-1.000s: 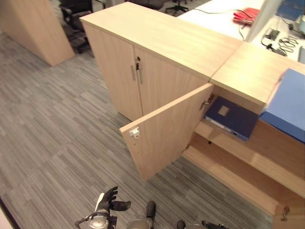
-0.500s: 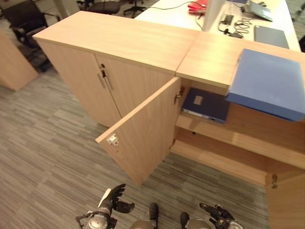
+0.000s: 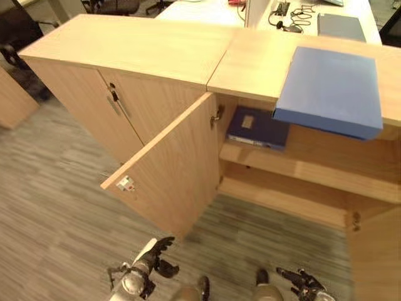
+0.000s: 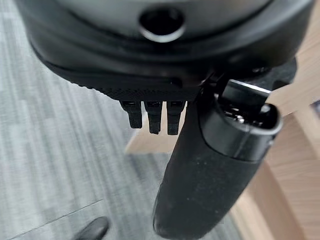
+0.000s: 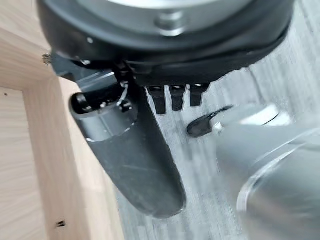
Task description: Put the empty folder in the office cabinet
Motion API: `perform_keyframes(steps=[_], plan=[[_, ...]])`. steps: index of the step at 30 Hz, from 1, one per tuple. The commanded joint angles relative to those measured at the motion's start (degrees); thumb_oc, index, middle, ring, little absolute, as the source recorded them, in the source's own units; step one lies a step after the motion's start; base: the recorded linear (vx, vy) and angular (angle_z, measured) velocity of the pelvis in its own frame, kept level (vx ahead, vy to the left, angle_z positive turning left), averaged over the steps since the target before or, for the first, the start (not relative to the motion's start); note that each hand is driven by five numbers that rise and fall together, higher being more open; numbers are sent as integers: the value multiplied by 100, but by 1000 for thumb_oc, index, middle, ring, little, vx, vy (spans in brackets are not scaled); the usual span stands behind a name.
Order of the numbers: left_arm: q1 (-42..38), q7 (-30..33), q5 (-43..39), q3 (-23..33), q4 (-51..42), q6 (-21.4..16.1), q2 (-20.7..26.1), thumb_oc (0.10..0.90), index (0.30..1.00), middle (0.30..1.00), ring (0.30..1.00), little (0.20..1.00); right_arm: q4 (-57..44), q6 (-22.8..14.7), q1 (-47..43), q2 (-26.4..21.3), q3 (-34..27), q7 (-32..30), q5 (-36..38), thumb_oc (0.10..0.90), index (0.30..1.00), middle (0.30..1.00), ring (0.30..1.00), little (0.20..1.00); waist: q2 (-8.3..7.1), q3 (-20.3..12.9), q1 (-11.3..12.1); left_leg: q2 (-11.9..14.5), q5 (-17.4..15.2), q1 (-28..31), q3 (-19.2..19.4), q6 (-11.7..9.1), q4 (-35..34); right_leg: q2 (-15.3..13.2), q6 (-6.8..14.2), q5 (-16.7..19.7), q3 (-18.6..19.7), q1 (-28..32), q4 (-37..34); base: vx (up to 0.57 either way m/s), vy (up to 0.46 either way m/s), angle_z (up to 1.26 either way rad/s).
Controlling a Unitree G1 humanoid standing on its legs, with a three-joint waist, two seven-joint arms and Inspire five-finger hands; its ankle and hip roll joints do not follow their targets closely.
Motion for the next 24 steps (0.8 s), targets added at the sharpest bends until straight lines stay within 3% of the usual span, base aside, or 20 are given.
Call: perform_keyframes(steps=[1,2,4,5,7,9,11,12,13,16,18,20,21,22,24], plan=[[-128,51,-316,-36,-573,-304,259,800,900,900,900,900,37,-162,-237,-139,65,-45,-252,800,900,900,900,900,-42,-67,102,787,-376,909,98,-400,-441,4,215,473,48,-681,-22,179,-508,27],[-154,21,-378,-116,-657,-290,248,800,900,900,900,900,4,-205,-200,-205,103,-83,-287,800,900,900,900,900,5,-78,31,1061,107,732,153,-476,-374,163,58,265,-151,-620,17,121,-411,40],[-158,-5,-395,-140,-738,-297,233,800,900,900,900,900,-29,-214,-174,-241,112,-119,-264,800,900,900,900,900,13,-76,8,1133,269,622,218,-464,-342,226,-21,181,-229,-602,14,99,-388,69],[-280,-39,-365,-217,-789,-300,210,800,900,900,900,900,-59,-254,-115,-301,118,-145,-225,800,900,900,900,900,23,-60,-60,1319,576,465,585,-448,-308,345,-147,26,-400,-549,-10,77,-403,61],[-426,-78,-348,-309,-759,-291,124,800,900,900,900,900,-51,-272,-48,-347,136,-155,-280,800,900,900,900,900,21,-69,-160,1469,730,332,1234,-440,-271,393,-263,-124,-608,-499,-10,65,-423,66],[-475,-112,-361,-343,-816,-307,107,800,900,900,900,900,-80,-286,-9,-358,167,-171,-294,800,900,900,900,900,56,-44,-201,1547,785,287,1644,-466,-157,492,-377,-267,-718,-418,12,38,-266,63],[-431,-90,-393,-305,-893,-319,134,800,900,900,900,900,-110,-278,-45,-364,268,-159,-346,800,900,900,900,900,56,-32,-129,1336,629,137,1335,-384,53,607,-443,-330,-656,-386,-15,63,-199,41],[-402,-88,-388,-287,-900,-313,139,800,900,900,900,900,-111,-272,-65,-349,319,-134,-368,800,900,900,900,900,30,-20,-43,1043,444,2,1021,-309,106,667,-472,-330,-607,-354,-41,73,-176,14],[-347,-93,-404,-252,-941,-314,141,800,900,900,900,900,-115,-270,-71,-325,392,-110,-400,800,900,900,900,900,-25,-33,-11,799,179,-103,833,-209,103,689,-496,-327,-590,-316,-68,78,-190,-5],[-213,-63,-512,-145,-962,-295,137,800,900,900,900,900,-143,-267,-112,-220,606,-91,-512,800,900,900,900,900,-172,20,176,423,-16,-333,395,-160,192,794,-531,-300,-455,-210,-104,74,-124,-25],[-176,-11,-529,-76,-896,-276,114,800,900,900,900,900,-164,-265,-156,-136,730,-104,-584,800,900,900,900,900,-264,74,301,35,62,-691,-21,-158,301,846,-550,-287,-351,-111,-150,57,-68,-54],[-185,13,-524,-41,-939,-266,111,800,900,900,900,900,-229,-293,-178,-72,793,-126,-617,800,900,900,900,900,-262,141,386,-308,334,-1101,-130,-132,292,943,-560,-264,-299,28,-193,32,-20,-24],[-184,13,-524,-40,-941,-265,112,800,900,900,900,900,-231,-292,-178,-70,793,-128,-617,800,900,900,900,900,-268,144,391,-313,327,-1102,-123,-128,302,937,-557,-269,-292,31,-192,22,29,-34],[-231,9,-570,-9,-1007,-265,106,800,900,900,900,900,-273,-283,-195,-29,858,-117,-633,800,900,900,900,900,-206,189,502,-430,568,-1254,-155,-165,187,1077,-584,-290,-98,94,-141,41,56,-45],[-235,-32,-723,-5,-1146,-318,68,800,900,900,900,900,-275,-284,-182,17,923,-90,-701,800,900,900,900,900,-182,123,519,-418,529,-964,-181,-87,-19,1178,-590,-329,52,149,-97,98,75,-92]])
